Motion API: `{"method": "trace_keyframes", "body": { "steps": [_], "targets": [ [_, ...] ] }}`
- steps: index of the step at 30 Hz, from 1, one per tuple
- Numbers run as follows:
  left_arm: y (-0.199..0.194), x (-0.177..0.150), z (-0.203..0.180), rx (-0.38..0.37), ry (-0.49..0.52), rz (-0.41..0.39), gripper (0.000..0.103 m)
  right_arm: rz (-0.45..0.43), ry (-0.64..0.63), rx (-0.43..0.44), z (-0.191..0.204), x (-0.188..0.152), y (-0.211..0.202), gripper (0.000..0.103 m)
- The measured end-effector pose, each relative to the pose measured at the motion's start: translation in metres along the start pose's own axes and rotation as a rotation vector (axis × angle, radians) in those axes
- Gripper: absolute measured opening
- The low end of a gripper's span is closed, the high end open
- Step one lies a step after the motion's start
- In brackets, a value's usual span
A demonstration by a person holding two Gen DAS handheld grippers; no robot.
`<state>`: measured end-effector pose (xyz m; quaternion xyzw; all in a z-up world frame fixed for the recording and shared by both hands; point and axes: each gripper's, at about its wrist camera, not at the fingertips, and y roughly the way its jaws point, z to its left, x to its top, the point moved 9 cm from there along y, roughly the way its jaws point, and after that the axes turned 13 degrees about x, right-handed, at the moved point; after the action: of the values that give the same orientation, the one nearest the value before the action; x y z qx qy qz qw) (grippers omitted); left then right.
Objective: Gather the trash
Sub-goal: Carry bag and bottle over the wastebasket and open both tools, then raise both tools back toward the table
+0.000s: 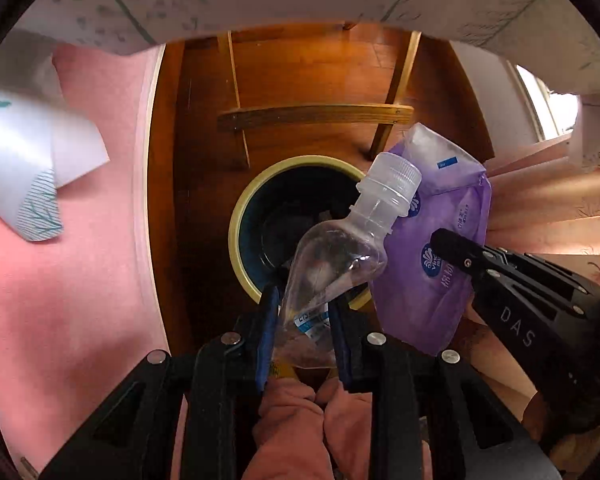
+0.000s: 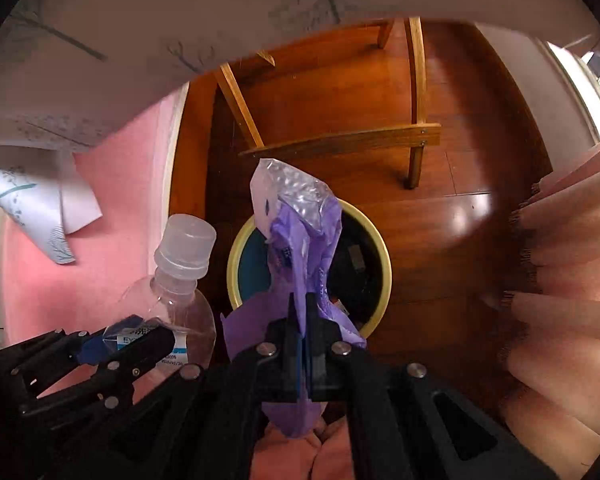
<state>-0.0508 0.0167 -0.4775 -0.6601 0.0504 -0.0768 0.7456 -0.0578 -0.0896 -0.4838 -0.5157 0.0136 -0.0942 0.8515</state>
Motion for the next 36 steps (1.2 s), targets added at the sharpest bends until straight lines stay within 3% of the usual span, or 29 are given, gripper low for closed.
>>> {"method": "trace_keyframes", "body": {
  "steps": [2,5,7,8,10,12,13,22,36],
  "targets": [
    [0.025,0.002,0.002,0.030,-0.012,0.008,0.024,0.023,0.001,0.002,-0.010,-0.005,0.029,0.001],
    [0.045,0.007,0.005,0.044,-0.028,0.002,0.034,0.049,0.007,0.015,-0.023,-0.010,0.060,0.001],
    [0.054,0.010,0.009,0.051,-0.033,0.005,0.074,0.060,0.024,0.021,-0.032,-0.013,0.074,0.001],
    [0.055,0.010,0.012,0.070,-0.039,0.003,0.078,0.065,0.035,0.026,-0.034,-0.015,0.077,0.002],
    [0.052,0.016,0.016,0.074,-0.059,0.001,0.087,0.073,0.064,0.038,-0.038,-0.013,0.080,0.014],
    [0.046,0.016,0.022,0.065,-0.080,-0.006,0.094,0.074,0.078,0.046,-0.037,-0.012,0.077,0.053],
    [0.044,0.017,0.025,0.068,-0.085,-0.015,0.099,0.063,0.075,0.053,-0.035,-0.011,0.073,0.059],
    [-0.020,0.008,0.046,0.087,-0.086,-0.072,0.100,-0.013,0.042,0.055,-0.011,-0.001,0.002,0.061],
    [-0.215,0.008,0.074,0.077,-0.011,-0.257,0.100,-0.163,0.004,0.054,0.062,-0.010,-0.182,0.062]
  ]
}}
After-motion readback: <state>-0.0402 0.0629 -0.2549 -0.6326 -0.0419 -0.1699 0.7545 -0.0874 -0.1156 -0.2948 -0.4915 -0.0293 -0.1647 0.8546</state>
